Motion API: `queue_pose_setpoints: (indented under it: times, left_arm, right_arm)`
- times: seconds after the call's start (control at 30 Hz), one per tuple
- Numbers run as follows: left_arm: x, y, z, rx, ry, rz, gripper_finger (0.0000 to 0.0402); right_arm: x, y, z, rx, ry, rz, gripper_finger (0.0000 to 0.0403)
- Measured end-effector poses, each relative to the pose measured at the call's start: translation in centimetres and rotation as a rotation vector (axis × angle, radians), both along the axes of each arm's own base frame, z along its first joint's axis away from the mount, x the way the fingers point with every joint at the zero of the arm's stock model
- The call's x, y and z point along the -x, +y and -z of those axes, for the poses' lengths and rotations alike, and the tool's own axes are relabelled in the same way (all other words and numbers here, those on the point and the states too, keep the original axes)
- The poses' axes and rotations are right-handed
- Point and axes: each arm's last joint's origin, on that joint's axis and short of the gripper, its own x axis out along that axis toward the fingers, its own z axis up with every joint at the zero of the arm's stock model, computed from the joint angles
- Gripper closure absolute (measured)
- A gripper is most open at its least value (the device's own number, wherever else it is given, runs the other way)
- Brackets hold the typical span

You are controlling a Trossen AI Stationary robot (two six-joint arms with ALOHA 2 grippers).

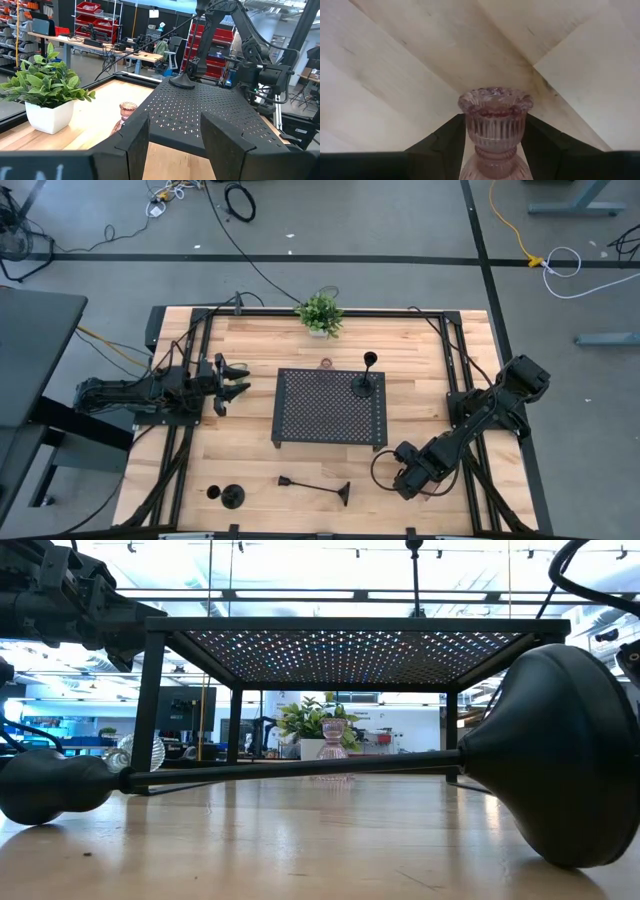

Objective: Pick & Place candle stick holders
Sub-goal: Align the bottom pink glass candle holder with the black candle holder on the shelf

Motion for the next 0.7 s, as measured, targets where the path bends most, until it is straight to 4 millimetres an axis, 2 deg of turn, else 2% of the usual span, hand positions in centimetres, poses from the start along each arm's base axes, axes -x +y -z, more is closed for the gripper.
queue_pose_setpoints:
  times: [0.27,0.53,0.7]
  left_arm:
    - [0.0,0.0,0.0,0.0,0.0,0.0,0.0223]
    - [0.0,0.0,0.0,0.0,0.0,0.0,0.0223]
    - [0.0,0.0,0.0,-0.001,0.0,0.0,0.0223]
  right_arm:
    - [-0.01,0.02,0.0,-0.002,-0.002,-0.005,0.0226]
    - [0.0,0.03,-0.04,-0.004,-0.001,-0.005,0.0281]
    - [-0.02,0.05,-0.05,-0.006,-0.002,-0.005,0.0287]
